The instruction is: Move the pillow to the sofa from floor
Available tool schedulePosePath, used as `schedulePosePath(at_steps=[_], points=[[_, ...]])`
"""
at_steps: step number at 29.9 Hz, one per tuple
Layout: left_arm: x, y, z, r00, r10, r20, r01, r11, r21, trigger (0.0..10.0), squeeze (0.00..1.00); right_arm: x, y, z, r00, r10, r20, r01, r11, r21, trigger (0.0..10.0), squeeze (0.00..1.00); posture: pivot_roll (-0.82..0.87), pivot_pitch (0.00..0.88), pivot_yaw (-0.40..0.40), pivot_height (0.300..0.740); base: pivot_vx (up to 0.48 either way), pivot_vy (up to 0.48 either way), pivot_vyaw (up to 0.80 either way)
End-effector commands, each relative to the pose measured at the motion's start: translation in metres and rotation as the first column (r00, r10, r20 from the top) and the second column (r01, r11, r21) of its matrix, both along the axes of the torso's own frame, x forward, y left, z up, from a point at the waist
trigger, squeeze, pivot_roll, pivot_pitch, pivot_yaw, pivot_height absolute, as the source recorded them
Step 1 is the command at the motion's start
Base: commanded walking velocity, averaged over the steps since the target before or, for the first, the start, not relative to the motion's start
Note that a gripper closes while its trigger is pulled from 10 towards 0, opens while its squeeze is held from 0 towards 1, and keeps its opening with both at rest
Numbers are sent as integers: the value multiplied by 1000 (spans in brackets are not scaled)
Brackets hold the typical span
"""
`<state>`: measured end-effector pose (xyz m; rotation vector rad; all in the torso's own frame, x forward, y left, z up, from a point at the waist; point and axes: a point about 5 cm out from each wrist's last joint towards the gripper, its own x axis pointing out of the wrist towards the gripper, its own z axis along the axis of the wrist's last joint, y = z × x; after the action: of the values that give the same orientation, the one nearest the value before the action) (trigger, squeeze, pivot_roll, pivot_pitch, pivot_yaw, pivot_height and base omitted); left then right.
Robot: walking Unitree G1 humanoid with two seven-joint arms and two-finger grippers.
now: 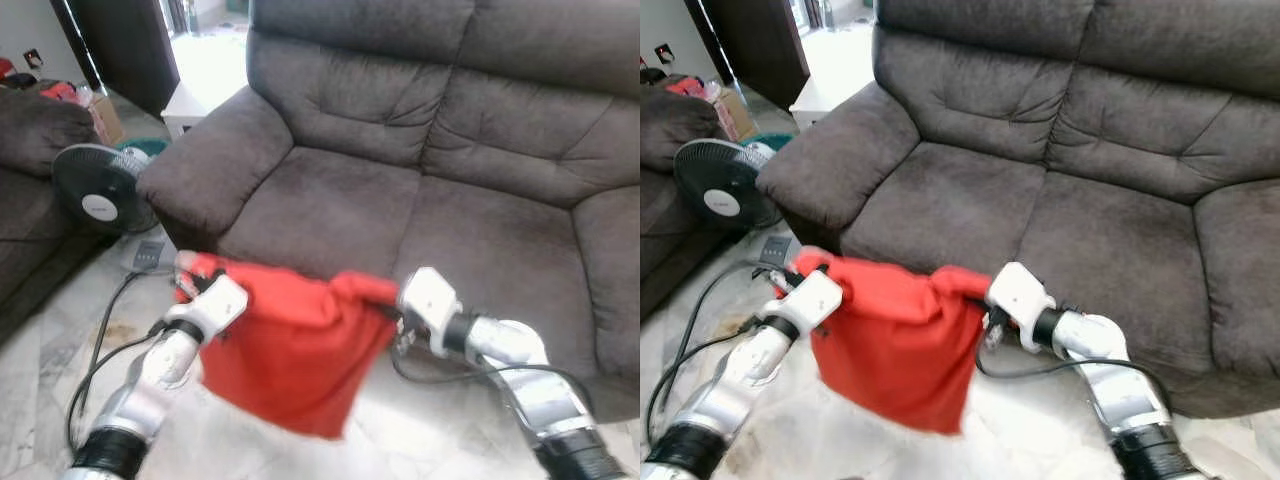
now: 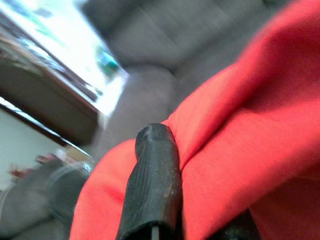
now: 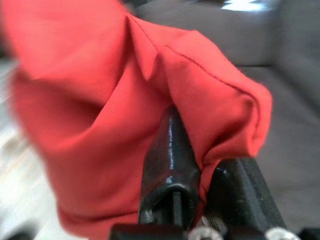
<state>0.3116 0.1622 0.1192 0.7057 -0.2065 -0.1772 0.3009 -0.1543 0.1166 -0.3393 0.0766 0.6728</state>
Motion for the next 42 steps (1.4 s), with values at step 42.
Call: schedulePosePath(at_steps=[42], points=[[5, -28, 65, 973, 149, 177, -94, 953, -288, 10000, 0, -4, -24, -4, 775, -626, -87, 589, 667, 456, 10000, 0, 151, 13, 46, 740, 0, 0, 0]])
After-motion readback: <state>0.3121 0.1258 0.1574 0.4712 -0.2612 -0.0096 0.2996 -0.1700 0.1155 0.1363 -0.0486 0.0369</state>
